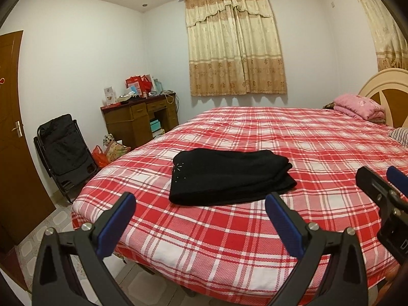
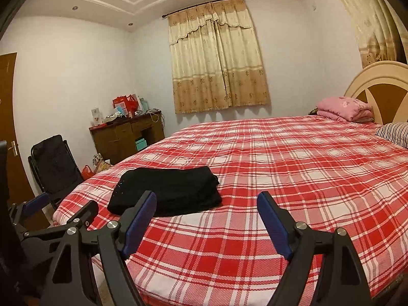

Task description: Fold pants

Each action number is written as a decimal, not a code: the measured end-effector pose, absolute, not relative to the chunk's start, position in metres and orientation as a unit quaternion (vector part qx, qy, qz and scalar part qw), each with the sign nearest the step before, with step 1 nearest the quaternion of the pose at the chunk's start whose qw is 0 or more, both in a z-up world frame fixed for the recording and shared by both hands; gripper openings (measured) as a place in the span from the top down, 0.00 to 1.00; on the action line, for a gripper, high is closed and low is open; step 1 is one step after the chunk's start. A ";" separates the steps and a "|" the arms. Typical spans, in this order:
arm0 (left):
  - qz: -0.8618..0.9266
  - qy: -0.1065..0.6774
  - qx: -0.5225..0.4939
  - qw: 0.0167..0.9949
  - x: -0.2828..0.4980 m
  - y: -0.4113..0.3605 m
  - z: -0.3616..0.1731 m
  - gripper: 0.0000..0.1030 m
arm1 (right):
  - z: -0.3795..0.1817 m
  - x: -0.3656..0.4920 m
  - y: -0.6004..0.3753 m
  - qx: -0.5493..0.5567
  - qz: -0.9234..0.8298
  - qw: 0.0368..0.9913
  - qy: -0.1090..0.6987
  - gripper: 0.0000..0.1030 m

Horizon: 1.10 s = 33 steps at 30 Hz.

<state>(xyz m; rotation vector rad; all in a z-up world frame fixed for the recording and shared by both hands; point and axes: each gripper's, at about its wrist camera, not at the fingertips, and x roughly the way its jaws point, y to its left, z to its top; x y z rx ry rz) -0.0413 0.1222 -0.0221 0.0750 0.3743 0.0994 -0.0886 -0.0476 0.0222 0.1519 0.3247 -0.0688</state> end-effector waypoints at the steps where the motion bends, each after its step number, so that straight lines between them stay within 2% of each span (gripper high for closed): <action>1: 0.050 0.186 0.036 0.981 -0.041 0.122 -0.022 0.00 | 0.022 -0.089 -0.048 0.075 -0.034 0.983 0.162 0.20; 20: 0.075 0.178 0.043 0.980 -0.043 0.121 -0.019 0.00 | 0.018 -0.090 -0.049 0.070 -0.033 0.982 0.170 0.20; 26: 0.048 0.182 -0.002 0.982 -0.041 0.131 -0.016 0.00 | 0.016 -0.089 -0.050 0.069 -0.032 0.982 0.173 0.20; 33: 0.054 0.191 0.008 0.980 -0.039 0.128 -0.018 0.00 | 0.016 -0.088 -0.049 0.067 -0.032 0.982 0.175 0.20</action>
